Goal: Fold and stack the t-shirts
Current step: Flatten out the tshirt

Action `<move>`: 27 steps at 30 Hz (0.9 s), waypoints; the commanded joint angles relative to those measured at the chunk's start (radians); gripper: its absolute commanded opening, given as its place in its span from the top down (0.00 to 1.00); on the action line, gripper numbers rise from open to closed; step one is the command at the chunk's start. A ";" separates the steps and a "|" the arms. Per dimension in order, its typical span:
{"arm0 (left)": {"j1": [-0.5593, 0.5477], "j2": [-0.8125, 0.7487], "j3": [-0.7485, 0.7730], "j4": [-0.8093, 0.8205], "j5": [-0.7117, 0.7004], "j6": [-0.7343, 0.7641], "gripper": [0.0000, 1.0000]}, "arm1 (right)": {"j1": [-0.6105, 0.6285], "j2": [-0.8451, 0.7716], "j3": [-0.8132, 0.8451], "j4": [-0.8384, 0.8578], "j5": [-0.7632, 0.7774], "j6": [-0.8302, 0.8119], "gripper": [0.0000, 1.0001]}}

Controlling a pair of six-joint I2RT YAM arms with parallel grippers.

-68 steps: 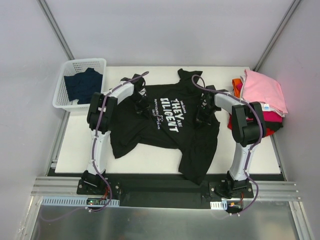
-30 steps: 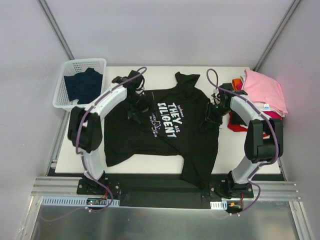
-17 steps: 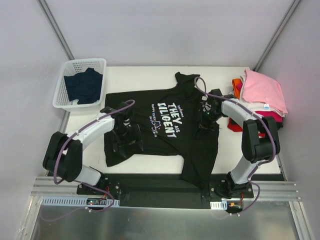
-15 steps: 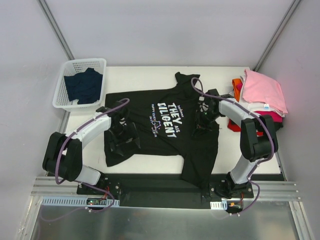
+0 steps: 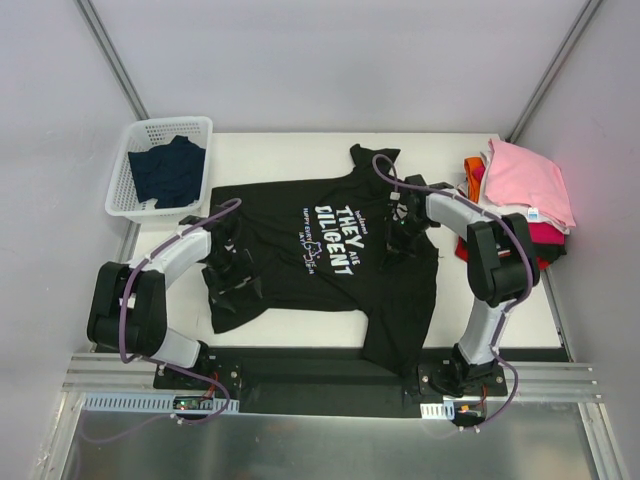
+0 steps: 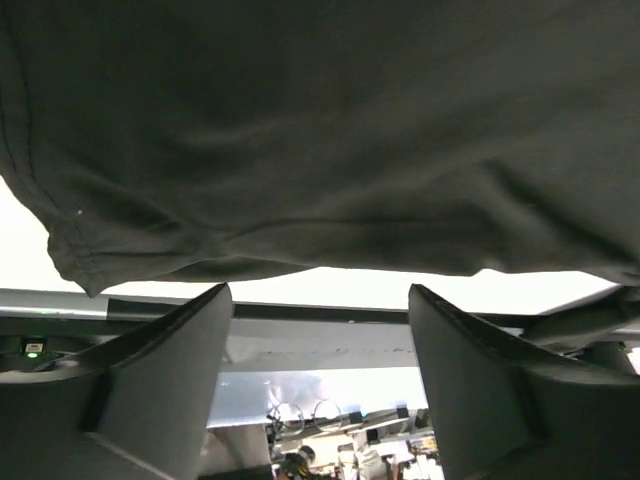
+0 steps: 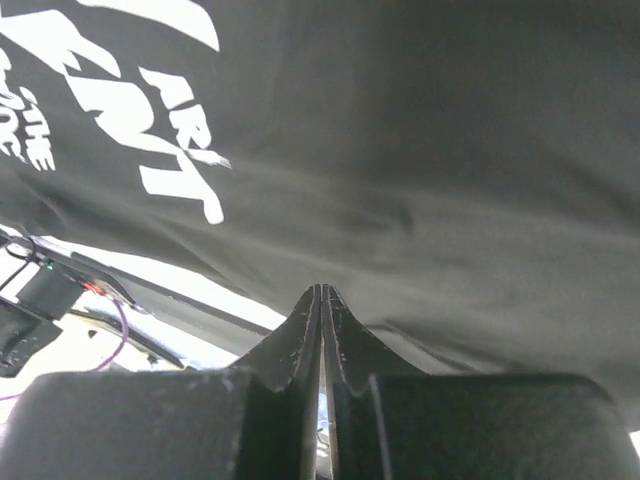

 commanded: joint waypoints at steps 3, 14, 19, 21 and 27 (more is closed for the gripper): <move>-0.005 -0.067 -0.065 -0.028 -0.011 0.009 0.68 | 0.045 0.109 0.140 0.037 -0.093 0.047 0.94; -0.004 -0.008 -0.037 -0.023 -0.030 0.034 0.66 | 0.169 0.247 0.284 0.085 -0.179 0.126 0.95; -0.004 0.006 -0.028 -0.038 -0.056 0.031 0.22 | 0.180 0.247 0.303 0.077 -0.174 0.132 0.95; -0.002 0.004 -0.043 -0.055 -0.079 0.020 0.23 | 0.182 0.244 0.300 0.070 -0.165 0.127 0.95; -0.002 0.029 -0.067 -0.054 -0.082 -0.004 0.50 | 0.182 0.235 0.280 0.064 -0.145 0.120 0.95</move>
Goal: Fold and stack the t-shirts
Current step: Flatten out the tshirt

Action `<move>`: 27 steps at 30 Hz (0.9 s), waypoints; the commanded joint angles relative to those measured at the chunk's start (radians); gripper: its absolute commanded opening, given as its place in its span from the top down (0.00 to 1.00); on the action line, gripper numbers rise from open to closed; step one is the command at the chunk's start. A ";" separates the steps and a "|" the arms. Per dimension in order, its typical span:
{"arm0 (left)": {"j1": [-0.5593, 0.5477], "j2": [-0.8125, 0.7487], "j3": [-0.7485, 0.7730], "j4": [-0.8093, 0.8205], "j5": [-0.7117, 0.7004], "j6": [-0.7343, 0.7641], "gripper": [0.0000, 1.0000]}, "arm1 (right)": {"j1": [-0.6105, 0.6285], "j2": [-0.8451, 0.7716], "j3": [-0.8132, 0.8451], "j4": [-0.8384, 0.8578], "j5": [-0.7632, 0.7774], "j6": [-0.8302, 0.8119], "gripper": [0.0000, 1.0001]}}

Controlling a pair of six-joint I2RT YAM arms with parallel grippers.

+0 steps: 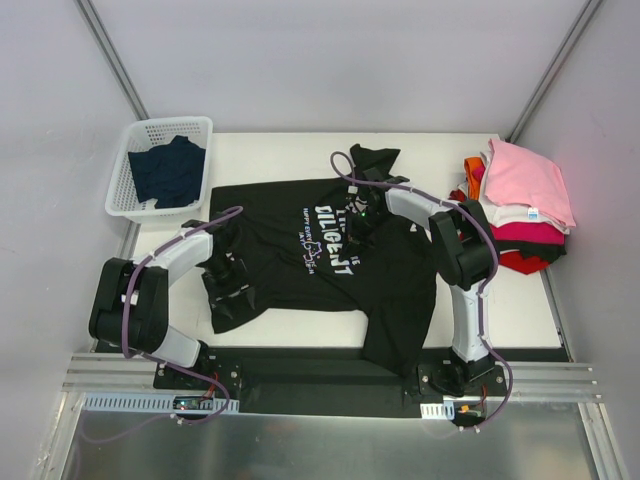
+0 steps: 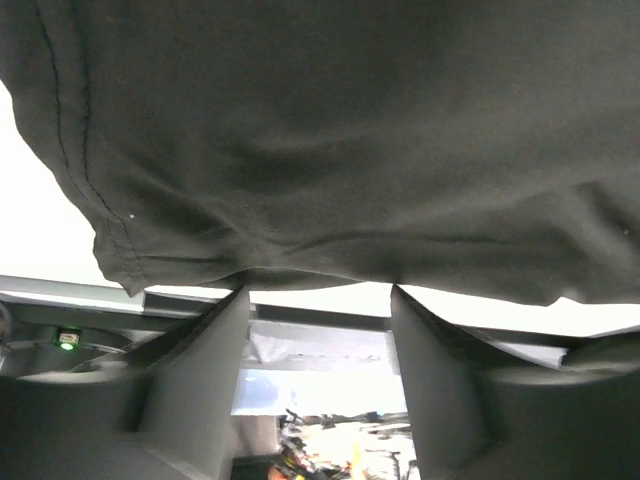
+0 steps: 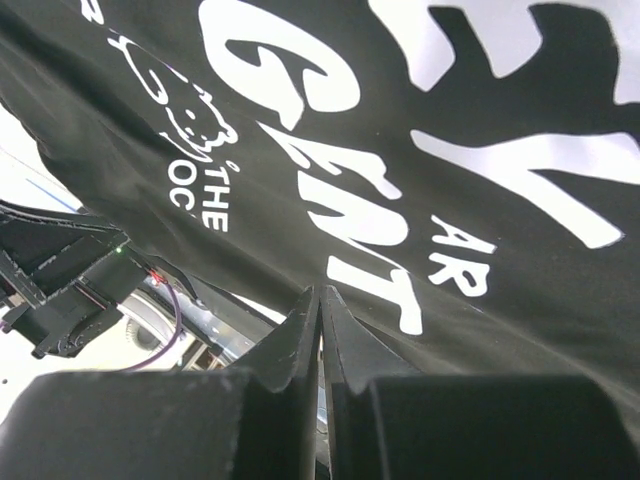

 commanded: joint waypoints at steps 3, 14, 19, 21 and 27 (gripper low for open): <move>-0.003 0.013 -0.026 -0.035 -0.024 -0.019 0.63 | -0.001 -0.010 0.001 -0.006 0.002 0.014 0.96; -0.003 0.033 -0.068 -0.035 -0.027 -0.066 0.66 | 0.002 -0.004 0.010 0.007 -0.009 0.023 0.96; -0.004 0.017 -0.104 -0.037 -0.010 -0.083 0.68 | -0.001 0.016 0.013 0.004 -0.003 0.017 0.96; -0.007 0.003 -0.123 -0.038 0.001 -0.093 0.68 | 0.000 0.026 0.018 0.005 -0.003 0.016 0.96; -0.008 -0.030 -0.143 -0.082 -0.013 -0.102 0.72 | 0.000 0.065 0.036 0.022 -0.018 0.020 0.97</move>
